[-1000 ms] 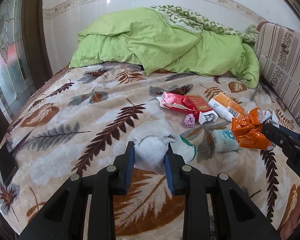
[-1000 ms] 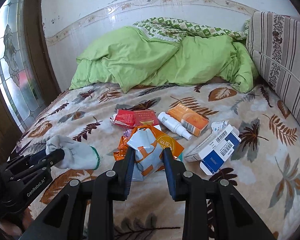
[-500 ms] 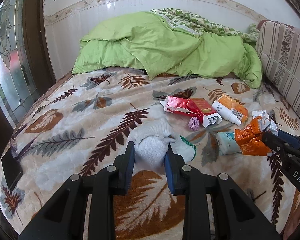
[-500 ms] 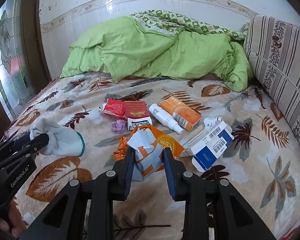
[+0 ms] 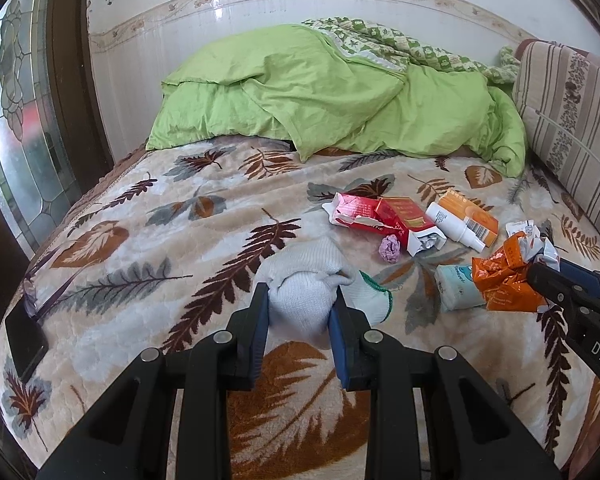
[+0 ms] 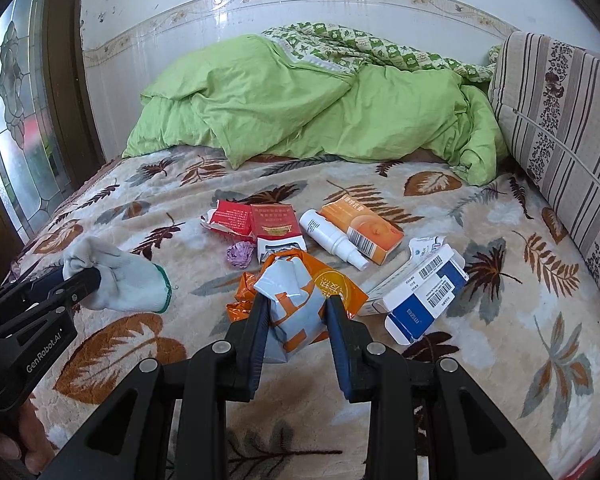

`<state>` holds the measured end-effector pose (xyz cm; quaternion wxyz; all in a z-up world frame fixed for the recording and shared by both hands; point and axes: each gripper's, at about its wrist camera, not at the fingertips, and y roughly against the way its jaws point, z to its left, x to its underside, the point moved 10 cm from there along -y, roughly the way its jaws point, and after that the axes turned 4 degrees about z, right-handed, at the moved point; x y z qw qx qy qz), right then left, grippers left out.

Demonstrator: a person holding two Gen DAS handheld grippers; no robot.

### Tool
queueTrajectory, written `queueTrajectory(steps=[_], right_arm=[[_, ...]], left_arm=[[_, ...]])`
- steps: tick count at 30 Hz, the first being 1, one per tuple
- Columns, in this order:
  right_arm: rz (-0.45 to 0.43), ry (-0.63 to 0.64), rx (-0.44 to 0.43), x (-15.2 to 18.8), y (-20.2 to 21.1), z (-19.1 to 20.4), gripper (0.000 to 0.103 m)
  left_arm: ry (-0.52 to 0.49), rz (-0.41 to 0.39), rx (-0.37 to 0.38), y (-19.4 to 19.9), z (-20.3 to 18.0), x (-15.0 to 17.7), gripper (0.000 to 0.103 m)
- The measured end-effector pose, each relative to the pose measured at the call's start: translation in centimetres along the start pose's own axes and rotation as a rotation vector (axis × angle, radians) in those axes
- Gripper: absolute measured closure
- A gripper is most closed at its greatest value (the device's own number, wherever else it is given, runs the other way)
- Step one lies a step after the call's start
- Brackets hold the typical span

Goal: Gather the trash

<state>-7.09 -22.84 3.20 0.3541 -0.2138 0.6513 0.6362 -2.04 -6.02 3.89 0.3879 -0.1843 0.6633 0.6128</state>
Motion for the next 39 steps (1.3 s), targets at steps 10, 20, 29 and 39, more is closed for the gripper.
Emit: queueTrajectory(steps=[10, 20, 29, 39], right_arm=[[-0.001, 0.000, -0.003, 0.0, 0.0, 0.1, 0.072], [-0.001, 0.001, -0.002, 0.0, 0.0, 0.1, 0.072], [-0.009, -0.041, -0.023, 0.0, 0.9, -0.1, 0.072], [-0.065, -0.192, -0.076, 1.3, 6.9, -4.2, 0.072]], left_arm=[[-0.009, -0.006, -0.002, 0.1, -0.1, 0.0, 0.076], [-0.013, -0.007, 0.000, 0.2, -0.2, -0.1, 0.076], [-0.009, -0.005, 0.036, 0.2, -0.9, -0.8, 0.076], [-0.106, -0.043, 0.211, 3.1, -5.9, -0.2, 0.076]])
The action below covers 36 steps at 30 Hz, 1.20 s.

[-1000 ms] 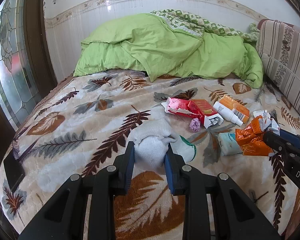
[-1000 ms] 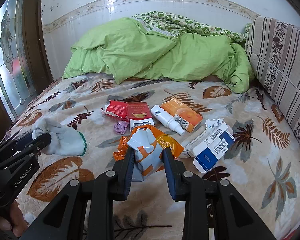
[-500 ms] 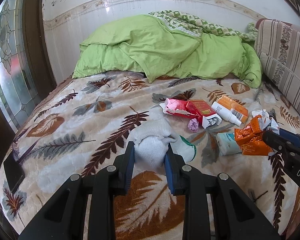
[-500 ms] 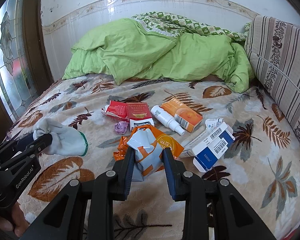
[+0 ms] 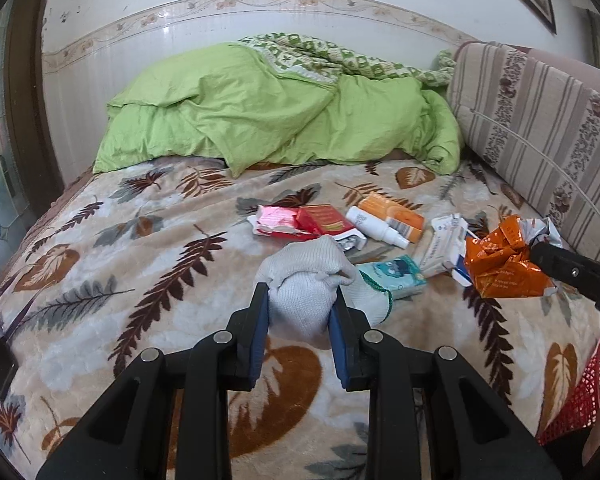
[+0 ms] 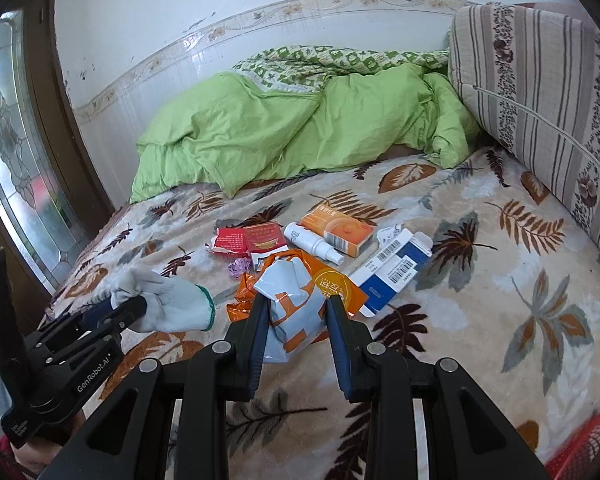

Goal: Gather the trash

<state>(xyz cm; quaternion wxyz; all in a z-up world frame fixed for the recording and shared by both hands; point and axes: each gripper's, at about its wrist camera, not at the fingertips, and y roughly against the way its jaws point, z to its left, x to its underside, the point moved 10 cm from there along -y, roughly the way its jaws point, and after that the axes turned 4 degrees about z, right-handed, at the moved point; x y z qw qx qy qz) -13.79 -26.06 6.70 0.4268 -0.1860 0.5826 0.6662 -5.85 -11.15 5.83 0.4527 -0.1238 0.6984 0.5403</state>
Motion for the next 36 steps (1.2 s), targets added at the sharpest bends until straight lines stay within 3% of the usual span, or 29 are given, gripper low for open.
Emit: queueTrajectory(steps=[7, 16, 23, 28, 30, 32, 36], right_arm=[[-0.042, -0.083, 0.033, 1.3, 7.9, -5.6, 0.072], [-0.065, -0.253, 0.208, 5.5, 18.4, -16.9, 0.072], [-0.062, -0.395, 0.325, 9.5, 23.4, -24.1, 0.072], [-0.044, -0.473, 0.367, 11.7, 24.9, -27.3, 0.070], [-0.034, -0.497, 0.385, 12.5, 25.0, -28.2, 0.060], [-0.026, -0.522, 0.388, 13.1, 25.1, -28.9, 0.048], [-0.036, -0.517, 0.376, 12.9, 25.0, -28.8, 0.048]], left_arm=[[-0.087, 0.035, 0.214, 2.8, -8.3, 1.0, 0.076], [-0.233, 0.058, 0.426, 7.3, -20.4, 1.8, 0.075], [-0.410, 0.120, 0.567, 9.7, -31.4, 5.3, 0.075], [-0.511, 0.190, 0.629, 9.9, -37.1, 8.4, 0.069], [-0.549, 0.207, 0.628, 10.0, -38.4, 9.4, 0.048], [-0.547, 0.210, 0.634, 10.2, -38.5, 9.7, 0.045], [-0.510, 0.188, 0.615, 10.1, -36.9, 8.2, 0.043]])
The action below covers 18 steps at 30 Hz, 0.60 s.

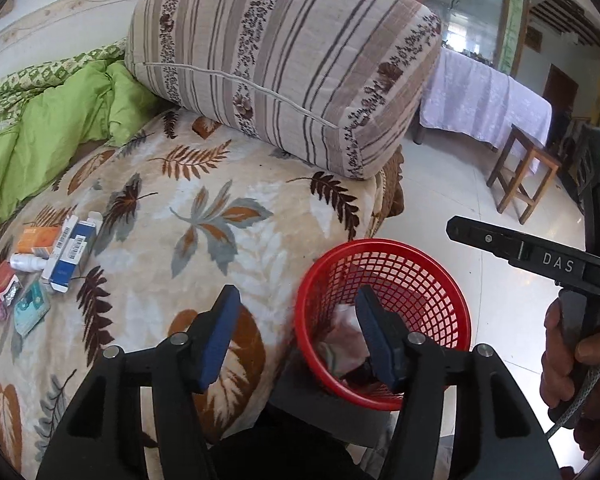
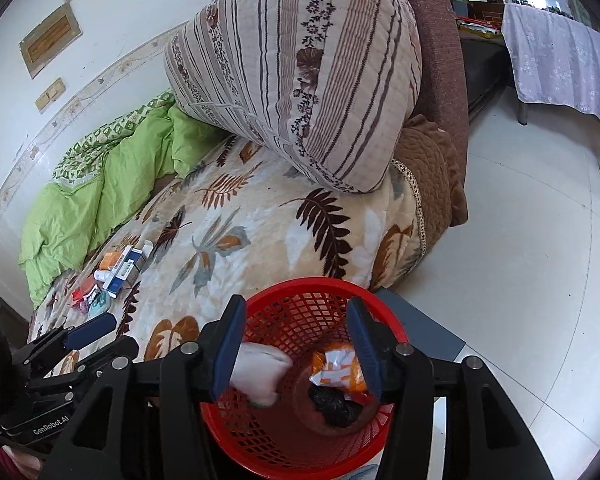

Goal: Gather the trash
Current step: 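Carry both items over the red basket and open both tools, then grasp the teal cartoon snack pouch with the left tool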

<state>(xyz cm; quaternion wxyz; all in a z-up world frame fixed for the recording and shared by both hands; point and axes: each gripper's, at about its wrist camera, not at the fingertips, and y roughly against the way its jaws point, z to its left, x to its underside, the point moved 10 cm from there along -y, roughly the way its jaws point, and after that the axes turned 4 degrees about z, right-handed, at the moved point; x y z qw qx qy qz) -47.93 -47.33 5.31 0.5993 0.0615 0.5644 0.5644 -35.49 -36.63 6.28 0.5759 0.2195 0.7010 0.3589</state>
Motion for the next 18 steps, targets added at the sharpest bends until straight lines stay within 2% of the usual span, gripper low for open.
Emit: queueTrajectory(steps=[4, 9, 13, 18], right_arm=[[-0.010, 0.046, -0.053, -0.6, -0.5, 2.9, 0.048], [0.013, 0.146, -0.144, -0.3, -2.3, 9.9, 0.048], [0.061, 0.210, -0.214, 1.0, -4.3, 15.0, 0.047], [0.115, 0.297, -0.259, 2.7, -6.8, 20.2, 0.047]], left_arm=[[0.076, -0.043, -0.041, 2.3, 3.9, -0.4, 0.040], [0.176, -0.068, -0.125, 4.7, 10.4, 0.5, 0.040], [0.269, -0.071, -0.199, 5.9, 16.2, 2.5, 0.040], [0.357, -0.050, -0.274, 6.3, 23.1, 5.7, 0.040]])
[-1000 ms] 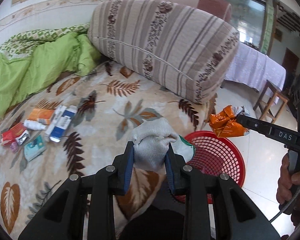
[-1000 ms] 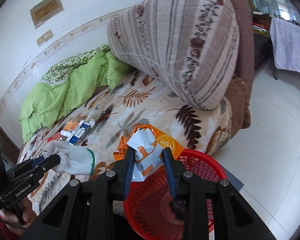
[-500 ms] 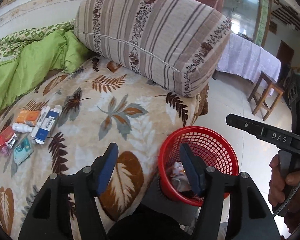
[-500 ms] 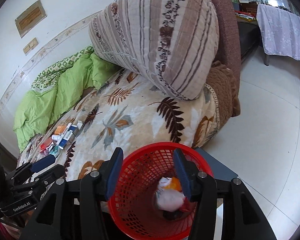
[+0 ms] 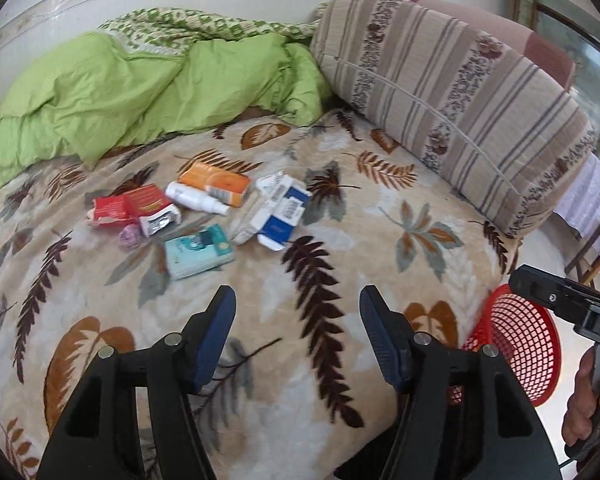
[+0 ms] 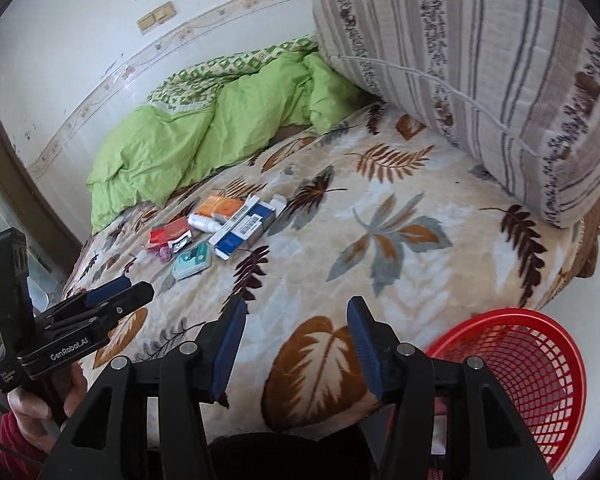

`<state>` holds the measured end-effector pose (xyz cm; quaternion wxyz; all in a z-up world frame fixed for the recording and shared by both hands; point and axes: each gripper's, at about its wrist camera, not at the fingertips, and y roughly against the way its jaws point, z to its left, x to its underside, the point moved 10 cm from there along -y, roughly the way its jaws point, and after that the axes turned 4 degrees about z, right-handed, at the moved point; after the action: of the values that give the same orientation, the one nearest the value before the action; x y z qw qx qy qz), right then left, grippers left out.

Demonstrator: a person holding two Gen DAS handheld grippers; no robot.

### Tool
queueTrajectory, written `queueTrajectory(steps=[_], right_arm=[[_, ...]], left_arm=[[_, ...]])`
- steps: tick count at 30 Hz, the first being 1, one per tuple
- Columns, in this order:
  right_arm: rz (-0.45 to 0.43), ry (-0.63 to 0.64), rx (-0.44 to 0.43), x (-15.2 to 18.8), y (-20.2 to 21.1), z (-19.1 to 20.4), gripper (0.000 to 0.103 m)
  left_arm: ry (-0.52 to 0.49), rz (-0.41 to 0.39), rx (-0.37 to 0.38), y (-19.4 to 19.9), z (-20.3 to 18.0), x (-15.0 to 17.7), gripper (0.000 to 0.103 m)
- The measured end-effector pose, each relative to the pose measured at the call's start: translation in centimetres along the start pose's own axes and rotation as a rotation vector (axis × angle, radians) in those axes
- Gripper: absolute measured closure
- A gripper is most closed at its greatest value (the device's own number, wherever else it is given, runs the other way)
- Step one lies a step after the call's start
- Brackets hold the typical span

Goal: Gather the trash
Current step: 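Grasp the teal cartoon snack pouch with the left tool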

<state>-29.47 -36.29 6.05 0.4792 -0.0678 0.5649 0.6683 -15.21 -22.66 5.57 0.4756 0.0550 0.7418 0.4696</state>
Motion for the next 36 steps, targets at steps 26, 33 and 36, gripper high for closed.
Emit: queueTrajectory(steps=[26, 33, 36], right_arm=[[0.082, -0.168, -0.116, -2.0, -12.3, 5.3, 0.046], [0.057, -0.179, -0.137, -2.2, -11.8, 5.4, 0.046], [0.048, -0.162, -0.126, -2.3, -11.6, 5.7, 0.046]], left_arm=[[-0.056, 0.280, 0.155, -15.0, 7.9, -1.3, 0.040], [-0.174, 0.252, 0.053, -13.3, 5.5, 0.4, 0.040], [-0.165, 0.262, -0.065, -14.9, 6.2, 0.3, 0.045]])
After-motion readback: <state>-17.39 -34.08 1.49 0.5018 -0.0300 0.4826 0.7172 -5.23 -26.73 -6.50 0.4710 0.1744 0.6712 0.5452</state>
